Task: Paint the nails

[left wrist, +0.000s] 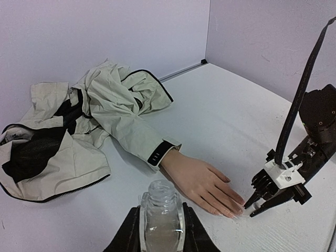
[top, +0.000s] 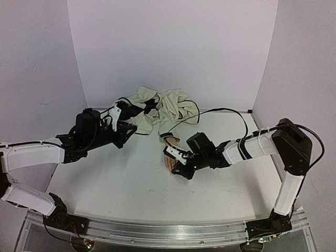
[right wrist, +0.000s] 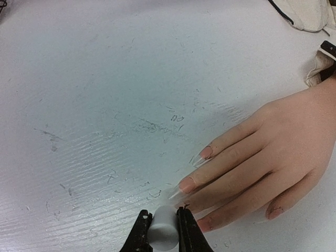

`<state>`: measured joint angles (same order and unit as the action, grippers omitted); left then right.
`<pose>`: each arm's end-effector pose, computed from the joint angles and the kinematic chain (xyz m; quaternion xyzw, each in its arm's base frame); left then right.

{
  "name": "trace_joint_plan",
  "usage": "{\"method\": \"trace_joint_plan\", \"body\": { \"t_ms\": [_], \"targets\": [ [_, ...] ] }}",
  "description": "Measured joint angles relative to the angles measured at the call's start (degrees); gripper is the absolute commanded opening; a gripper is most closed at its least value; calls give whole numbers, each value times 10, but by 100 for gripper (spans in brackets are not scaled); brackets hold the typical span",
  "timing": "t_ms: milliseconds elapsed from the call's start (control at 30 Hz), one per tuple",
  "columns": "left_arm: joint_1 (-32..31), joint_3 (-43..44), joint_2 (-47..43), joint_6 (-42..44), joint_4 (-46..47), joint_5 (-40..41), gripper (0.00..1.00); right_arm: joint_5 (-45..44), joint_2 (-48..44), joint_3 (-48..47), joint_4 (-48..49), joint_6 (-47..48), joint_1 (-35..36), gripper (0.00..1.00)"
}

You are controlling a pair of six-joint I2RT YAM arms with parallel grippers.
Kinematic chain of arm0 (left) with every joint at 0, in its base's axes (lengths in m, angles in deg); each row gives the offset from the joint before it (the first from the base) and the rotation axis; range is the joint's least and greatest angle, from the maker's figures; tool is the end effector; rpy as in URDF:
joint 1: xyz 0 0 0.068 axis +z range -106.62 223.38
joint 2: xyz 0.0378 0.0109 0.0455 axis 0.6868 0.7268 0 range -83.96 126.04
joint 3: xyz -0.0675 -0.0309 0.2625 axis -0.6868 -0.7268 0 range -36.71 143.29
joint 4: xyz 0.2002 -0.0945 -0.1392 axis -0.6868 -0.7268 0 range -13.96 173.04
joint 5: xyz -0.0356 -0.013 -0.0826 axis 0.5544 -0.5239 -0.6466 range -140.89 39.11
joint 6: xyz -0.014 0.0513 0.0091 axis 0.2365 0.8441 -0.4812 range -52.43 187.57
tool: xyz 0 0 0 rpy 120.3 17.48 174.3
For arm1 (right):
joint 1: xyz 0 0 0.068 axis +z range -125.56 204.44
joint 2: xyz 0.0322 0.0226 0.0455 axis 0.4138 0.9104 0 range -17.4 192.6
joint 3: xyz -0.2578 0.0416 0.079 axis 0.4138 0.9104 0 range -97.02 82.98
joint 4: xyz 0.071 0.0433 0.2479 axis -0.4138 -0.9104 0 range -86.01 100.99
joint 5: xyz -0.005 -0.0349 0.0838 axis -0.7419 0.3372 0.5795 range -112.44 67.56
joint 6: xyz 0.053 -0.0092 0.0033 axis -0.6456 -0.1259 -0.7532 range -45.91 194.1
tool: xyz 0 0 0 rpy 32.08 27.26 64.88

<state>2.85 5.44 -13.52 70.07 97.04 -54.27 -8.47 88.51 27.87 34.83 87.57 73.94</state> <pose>0.2129 -0.1848 0.2719 0.3063 0.7275 -0.2219 0.5724 0.2470 0.3025 0.1662 -0.4962 0.6884 0.2590 0.4613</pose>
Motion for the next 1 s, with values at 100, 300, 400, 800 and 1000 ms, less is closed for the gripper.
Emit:
{"method": "trace_joint_plan", "body": {
  "t_ms": [100, 300, 400, 800, 1000],
  "targets": [
    [0, 0, -1, 0, 0, 0, 0, 0, 0, 0, 0, 0, 1, 0],
    [0, 0, -4, 0, 0, 0, 0, 0, 0, 1, -3, 0, 1, 0],
    [0, 0, -4, 0, 0, 0, 0, 0, -2, 4, -3, 0, 1, 0],
    [0, 0, -4, 0, 0, 0, 0, 2, -40, 31, 11, -1, 1, 0],
    [0, 0, -4, 0, 0, -1, 0, -14, -40, 31, 20, -4, 2, 0]
  ]
}}
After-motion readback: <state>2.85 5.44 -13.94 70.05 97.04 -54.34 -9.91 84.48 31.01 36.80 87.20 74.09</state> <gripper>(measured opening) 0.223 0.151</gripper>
